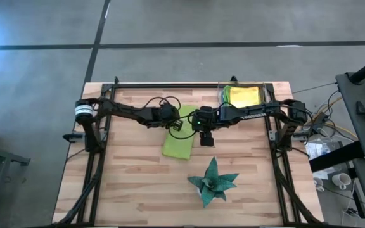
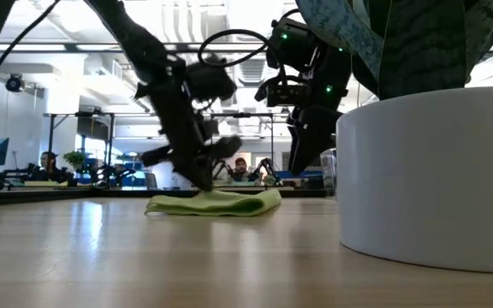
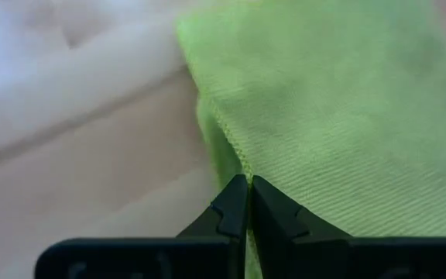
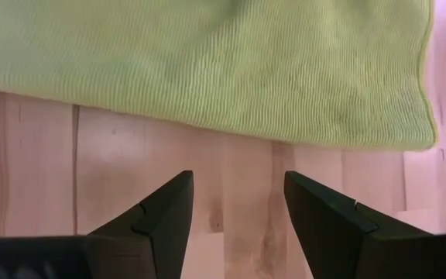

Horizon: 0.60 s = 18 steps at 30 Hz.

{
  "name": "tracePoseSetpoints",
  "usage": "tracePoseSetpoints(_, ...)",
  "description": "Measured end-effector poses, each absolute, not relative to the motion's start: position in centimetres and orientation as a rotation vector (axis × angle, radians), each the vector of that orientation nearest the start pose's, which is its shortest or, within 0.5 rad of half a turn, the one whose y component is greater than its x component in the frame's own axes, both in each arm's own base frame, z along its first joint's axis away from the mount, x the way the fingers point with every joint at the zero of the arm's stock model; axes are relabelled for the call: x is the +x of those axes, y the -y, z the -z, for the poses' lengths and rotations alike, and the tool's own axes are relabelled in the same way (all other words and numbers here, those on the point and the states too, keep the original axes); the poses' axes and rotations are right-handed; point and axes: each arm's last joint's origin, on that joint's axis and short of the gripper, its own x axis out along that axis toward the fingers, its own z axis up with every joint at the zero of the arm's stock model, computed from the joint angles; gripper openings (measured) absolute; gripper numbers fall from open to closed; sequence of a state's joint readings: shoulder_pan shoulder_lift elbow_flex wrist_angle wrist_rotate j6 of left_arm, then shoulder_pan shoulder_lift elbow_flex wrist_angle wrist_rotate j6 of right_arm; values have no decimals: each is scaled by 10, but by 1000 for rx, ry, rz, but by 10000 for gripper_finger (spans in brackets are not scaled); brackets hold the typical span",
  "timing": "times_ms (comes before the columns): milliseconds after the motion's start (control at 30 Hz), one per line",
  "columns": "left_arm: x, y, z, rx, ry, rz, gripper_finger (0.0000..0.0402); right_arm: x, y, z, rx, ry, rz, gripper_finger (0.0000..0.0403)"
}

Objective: Fold microfiber towels
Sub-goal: Fold the light green microfiber cloth

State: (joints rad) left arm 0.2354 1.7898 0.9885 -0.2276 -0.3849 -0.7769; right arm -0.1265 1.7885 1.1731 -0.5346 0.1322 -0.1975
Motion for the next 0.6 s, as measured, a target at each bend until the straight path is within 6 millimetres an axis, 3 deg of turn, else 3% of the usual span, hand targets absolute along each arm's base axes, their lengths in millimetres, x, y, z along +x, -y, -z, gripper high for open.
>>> tracePoseSetpoints(100, 329, -89, -138, -604, -789, -923, 0, 349, 49, -182, -188, -1155, 127, 201)
tracePoseSetpoints(367, 327, -89, -143, -549, -809, -883, 0, 356, 54, -185, -221, -1074, 228, 201)
tracePoseSetpoints(600, 324, -88, -146, -525, -829, -901, 0, 364, 47, -169, -137, -1072, 203, 183)
